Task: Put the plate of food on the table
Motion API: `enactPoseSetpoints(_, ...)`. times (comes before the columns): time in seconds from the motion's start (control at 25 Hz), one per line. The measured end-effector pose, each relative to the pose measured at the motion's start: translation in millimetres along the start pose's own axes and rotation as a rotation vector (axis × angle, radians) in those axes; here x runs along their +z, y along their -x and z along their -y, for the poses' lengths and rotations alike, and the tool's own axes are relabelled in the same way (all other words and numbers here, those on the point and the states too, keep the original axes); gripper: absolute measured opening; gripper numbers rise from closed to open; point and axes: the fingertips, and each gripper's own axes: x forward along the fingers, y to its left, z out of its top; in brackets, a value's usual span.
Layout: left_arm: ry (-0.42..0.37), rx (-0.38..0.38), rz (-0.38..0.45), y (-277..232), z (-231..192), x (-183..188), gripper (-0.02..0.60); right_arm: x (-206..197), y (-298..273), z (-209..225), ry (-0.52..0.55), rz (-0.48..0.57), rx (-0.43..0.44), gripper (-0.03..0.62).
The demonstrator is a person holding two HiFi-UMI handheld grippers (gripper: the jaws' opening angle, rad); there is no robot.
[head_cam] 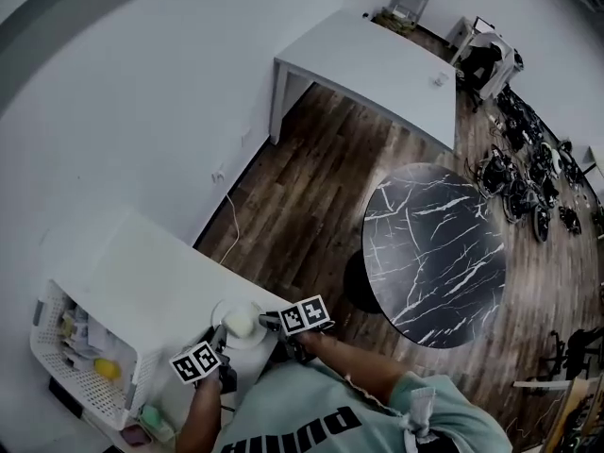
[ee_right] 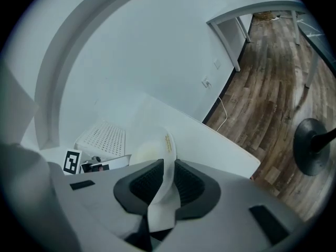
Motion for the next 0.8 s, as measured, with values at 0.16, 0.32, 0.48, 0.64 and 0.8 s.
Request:
enactPoseSetpoints(0.16,0.08,-0.007,-0.005,4.0,-10.0,-0.3,0.051,-2.1,-0.6,0.8,-0.026,-0.001,-0.003,0.051)
enactPoseSetpoints(0.32,0.12,-0.015,-0.009,8.0,-15.0,-2.5,0.048,-4.4,0.6,-5.4,-0.035,0.005,0.006,0.044)
enactPoseSetpoints(0.48,0.136,-0.033,-0.003,14.3,-17.5,-1.1,0.048,-5.3,0.5,-12.8,-0.034,0.015,0.012,0.041)
enactPoseSetpoints(0.64,0.145,-0.066,0.007,19.8,-11.3,0.4,0.046,-3.7,8.1,-18.5,-0.031,0.046,0.007,0.041)
enactPoseSetpoints(0.8,0.144,-0.106,0.017,23.2,0.5,1.1,0.044,-2.5,22.4,-22.7,-0.027,0.09,-0.004,0.04)
